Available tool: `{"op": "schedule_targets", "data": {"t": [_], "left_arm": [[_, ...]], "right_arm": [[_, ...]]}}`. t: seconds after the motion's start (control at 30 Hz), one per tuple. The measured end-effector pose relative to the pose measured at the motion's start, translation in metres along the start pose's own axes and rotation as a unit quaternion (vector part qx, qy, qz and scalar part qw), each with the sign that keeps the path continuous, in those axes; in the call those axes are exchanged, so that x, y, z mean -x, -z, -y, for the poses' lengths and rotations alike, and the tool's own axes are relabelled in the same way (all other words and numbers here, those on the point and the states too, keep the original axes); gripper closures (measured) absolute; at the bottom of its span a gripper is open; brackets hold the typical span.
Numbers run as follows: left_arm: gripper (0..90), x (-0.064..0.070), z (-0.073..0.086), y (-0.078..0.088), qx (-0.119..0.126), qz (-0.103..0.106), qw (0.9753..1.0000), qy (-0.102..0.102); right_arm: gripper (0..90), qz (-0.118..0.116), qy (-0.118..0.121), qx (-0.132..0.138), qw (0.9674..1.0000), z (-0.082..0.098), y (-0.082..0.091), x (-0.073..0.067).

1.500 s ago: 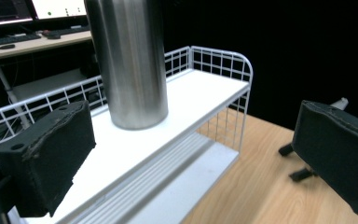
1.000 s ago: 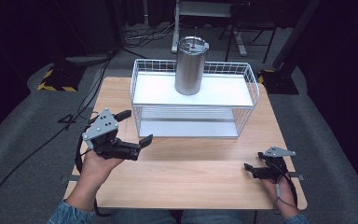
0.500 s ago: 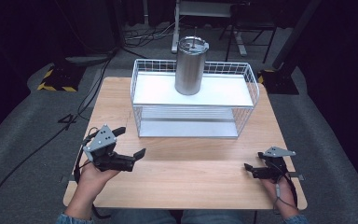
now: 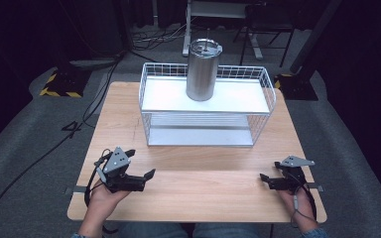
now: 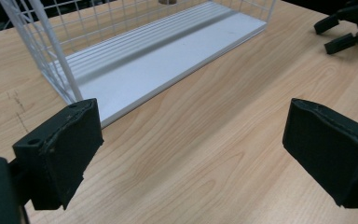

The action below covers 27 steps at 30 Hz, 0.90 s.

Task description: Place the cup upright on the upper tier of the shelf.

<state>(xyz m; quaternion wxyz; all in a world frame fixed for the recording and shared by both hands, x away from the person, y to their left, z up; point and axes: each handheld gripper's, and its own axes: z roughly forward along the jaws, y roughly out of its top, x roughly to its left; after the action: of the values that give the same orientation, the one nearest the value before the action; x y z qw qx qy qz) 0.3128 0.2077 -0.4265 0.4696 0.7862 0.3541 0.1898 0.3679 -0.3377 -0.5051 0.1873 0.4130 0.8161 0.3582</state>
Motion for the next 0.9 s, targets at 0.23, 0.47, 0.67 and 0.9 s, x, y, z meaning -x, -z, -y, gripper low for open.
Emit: {"op": "schedule_targets", "data": {"t": [0.23, 0.47, 0.67, 0.9], "left_arm": [[7.1, 0.000, 0.014, -0.011, -0.041, -0.005, 0.9991, 0.005], [8.5, -0.001, 0.029, -0.024, -0.069, -0.014, 0.9974, 0.018], [9.6, -0.003, 0.041, -0.032, -0.099, -0.024, 0.9947, 0.016], [9.9, -0.002, 0.045, -0.038, -0.126, -0.029, 0.9915, 0.010]], "right_arm": [[16.7, 0.000, 0.000, 0.000, 1.0000, 0.000, 0.000, 0.000], [16.7, 0.000, 0.000, 0.000, 1.0000, 0.000, 0.000, 0.000], [16.7, 0.000, 0.000, 0.000, 1.0000, 0.000, 0.000, 0.000], [16.7, 0.000, 0.000, 0.000, 1.0000, 0.000, 0.000, 0.000]]}}
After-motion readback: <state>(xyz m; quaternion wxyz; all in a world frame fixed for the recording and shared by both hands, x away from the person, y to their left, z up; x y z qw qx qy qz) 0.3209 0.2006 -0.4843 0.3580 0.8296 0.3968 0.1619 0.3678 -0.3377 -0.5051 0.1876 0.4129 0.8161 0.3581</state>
